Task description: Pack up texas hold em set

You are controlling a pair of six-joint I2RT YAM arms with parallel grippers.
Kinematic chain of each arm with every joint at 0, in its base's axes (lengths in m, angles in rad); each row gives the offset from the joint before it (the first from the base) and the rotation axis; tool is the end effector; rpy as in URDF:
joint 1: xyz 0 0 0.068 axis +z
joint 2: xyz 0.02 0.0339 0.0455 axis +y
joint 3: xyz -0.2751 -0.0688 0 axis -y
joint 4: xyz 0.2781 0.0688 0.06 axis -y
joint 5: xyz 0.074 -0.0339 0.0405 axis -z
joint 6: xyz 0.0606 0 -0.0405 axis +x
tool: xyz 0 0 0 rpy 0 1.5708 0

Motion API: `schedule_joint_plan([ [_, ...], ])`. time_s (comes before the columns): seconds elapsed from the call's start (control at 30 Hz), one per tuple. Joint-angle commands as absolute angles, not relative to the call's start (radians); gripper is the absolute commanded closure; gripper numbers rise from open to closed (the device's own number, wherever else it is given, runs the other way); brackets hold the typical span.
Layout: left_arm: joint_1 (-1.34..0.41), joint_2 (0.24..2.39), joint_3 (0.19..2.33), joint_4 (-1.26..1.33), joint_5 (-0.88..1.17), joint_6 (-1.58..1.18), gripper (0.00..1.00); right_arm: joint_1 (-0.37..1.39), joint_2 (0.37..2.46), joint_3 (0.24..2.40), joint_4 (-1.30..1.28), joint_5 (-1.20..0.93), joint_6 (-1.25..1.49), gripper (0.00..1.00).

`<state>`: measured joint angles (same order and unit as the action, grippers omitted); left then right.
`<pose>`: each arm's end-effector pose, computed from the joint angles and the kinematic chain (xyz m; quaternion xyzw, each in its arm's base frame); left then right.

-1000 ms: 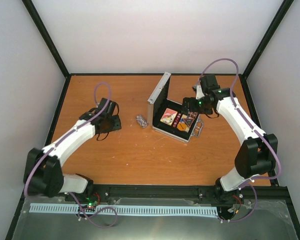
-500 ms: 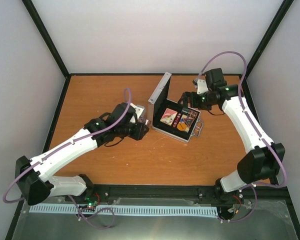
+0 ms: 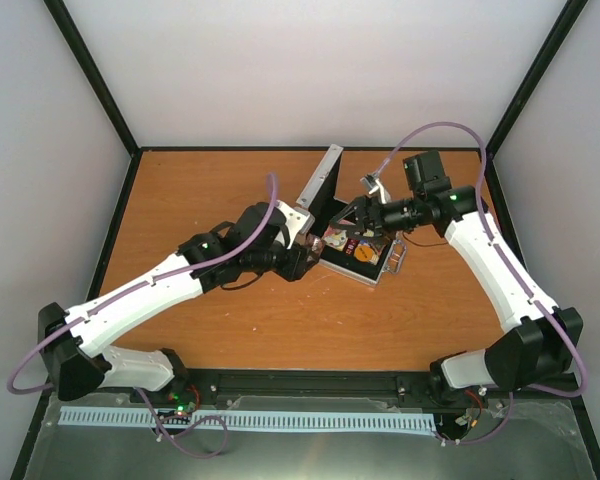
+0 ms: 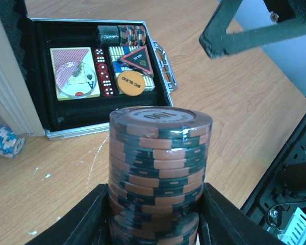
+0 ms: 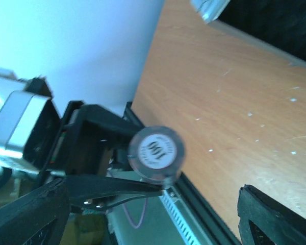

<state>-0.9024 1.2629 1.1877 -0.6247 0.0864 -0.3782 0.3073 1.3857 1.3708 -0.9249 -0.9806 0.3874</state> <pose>0.1950 -0.2554 0.3280 0.2523 0.8702 -0.2832 0.3146 0.2820 0.1423 0.3528 -0.1124 0.8438 0.5141 0.1050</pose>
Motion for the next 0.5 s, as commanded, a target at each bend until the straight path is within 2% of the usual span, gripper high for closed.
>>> schedule_joint_plan([
  [0.0,-0.914,1.264,1.260,-0.514,0.125,-0.352,0.81,0.356,1.377,1.384,-0.928,-1.063,0.412,0.12],
  [0.17,-0.914,1.260,1.248,-0.471,0.158,-0.371,0.81,0.412,1.404,1.387,-0.930,-1.024,0.408,0.17],
  [0.47,-0.914,1.236,1.203,-0.406,0.211,-0.416,0.81,0.430,1.435,1.373,-0.935,-1.007,0.405,0.37],
])
